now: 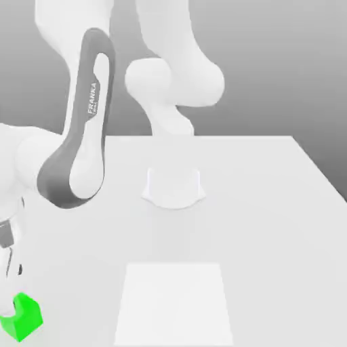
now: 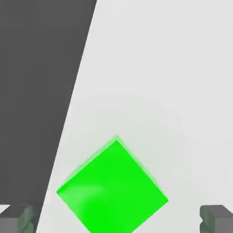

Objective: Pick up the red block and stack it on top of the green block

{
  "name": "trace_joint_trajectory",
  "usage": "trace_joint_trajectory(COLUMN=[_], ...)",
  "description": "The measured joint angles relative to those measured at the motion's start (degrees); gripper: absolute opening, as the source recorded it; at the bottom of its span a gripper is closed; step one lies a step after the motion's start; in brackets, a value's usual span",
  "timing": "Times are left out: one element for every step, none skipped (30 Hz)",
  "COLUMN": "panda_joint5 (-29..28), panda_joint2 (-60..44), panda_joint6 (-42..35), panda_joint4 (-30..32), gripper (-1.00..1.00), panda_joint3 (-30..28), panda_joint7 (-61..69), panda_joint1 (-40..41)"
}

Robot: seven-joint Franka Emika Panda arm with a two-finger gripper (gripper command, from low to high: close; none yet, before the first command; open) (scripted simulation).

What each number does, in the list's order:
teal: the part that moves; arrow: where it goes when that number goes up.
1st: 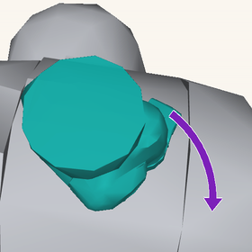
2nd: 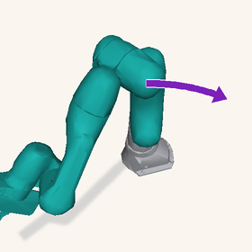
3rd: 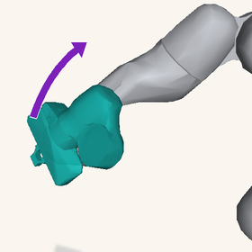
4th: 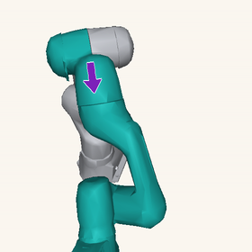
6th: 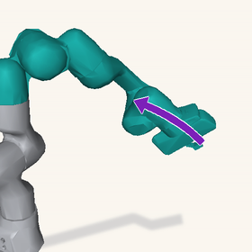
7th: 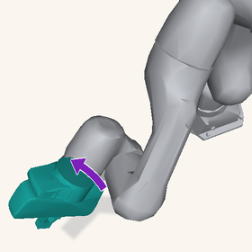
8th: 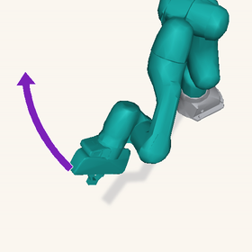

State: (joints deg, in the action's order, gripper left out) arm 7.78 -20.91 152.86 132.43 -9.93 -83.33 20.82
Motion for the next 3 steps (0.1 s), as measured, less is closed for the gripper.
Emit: trace_joint_trajectory(panda_joint5=[-0.55, -1.28, -2.07], panda_joint2=[1.34, 3.06, 4.98], panda_joint6=[-1.26, -2.86, -4.63], panda_joint4=[0.07, 0.16, 0.27], gripper=[1.00, 1.00, 1.00], panda_joint3=[-0.33, -0.67, -0.99], panda_joint7=[-0.41, -0.93, -1.49], panda_joint1=[-0.22, -0.43, -0.62])
